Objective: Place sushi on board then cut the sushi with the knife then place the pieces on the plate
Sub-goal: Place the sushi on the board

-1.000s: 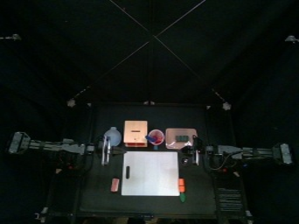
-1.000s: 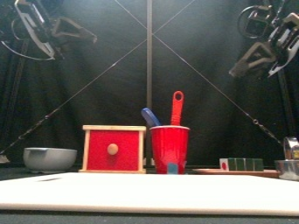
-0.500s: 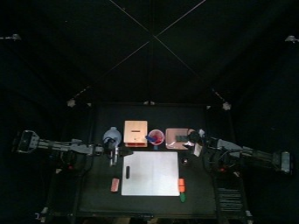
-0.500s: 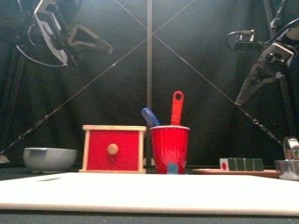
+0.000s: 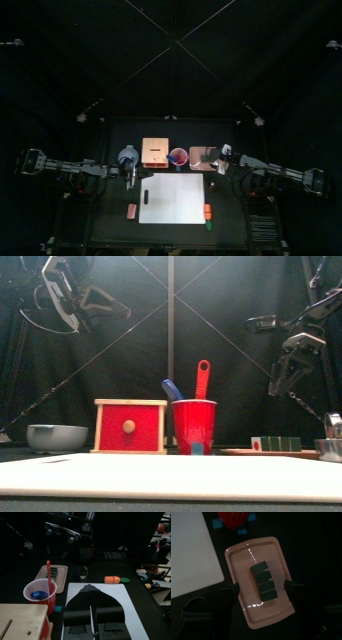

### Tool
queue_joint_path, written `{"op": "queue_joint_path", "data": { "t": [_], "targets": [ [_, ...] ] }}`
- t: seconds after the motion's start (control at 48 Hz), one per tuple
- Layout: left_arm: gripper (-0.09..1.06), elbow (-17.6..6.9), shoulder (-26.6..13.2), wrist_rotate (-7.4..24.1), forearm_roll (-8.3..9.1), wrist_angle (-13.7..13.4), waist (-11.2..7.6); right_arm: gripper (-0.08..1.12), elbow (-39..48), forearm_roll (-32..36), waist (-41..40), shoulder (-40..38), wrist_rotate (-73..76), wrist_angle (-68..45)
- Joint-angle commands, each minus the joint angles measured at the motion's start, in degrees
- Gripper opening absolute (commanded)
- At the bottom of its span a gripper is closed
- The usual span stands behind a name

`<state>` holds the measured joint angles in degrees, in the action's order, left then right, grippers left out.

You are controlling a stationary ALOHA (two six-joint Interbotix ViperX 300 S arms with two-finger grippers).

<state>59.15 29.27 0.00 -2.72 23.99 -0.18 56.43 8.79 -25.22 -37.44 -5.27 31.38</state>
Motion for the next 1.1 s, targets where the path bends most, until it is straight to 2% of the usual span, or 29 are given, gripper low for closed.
{"op": "queue_joint_path", "data": {
  "t": [0.021, 0.521, 0.917, 1.104],
  "targets": [
    [-0.01, -1.41, 0.0, 0.0, -0.09, 0.53, 0.0, 1.0, -2.37, -2.29, -2.2, 3.16, -3.96, 0.0],
    [-0.01, -1.05, 0.0, 0.0, -0.09, 0.53, -0.09, 1.0, -3.16, -22.85, -13.71, 16.7, -34.1, -1.76],
    [-0.01, -0.79, 0.0, 0.0, -0.09, 0.53, 0.0, 0.99, -4.83, -23.55, -14.59, 26.89, -36.47, -5.19],
    [-0.01, -0.62, 0.0, 0.0, -0.09, 0.53, -0.09, 0.95, -4.48, -23.64, -14.59, 28.92, -36.21, -6.77]
  ]
}}
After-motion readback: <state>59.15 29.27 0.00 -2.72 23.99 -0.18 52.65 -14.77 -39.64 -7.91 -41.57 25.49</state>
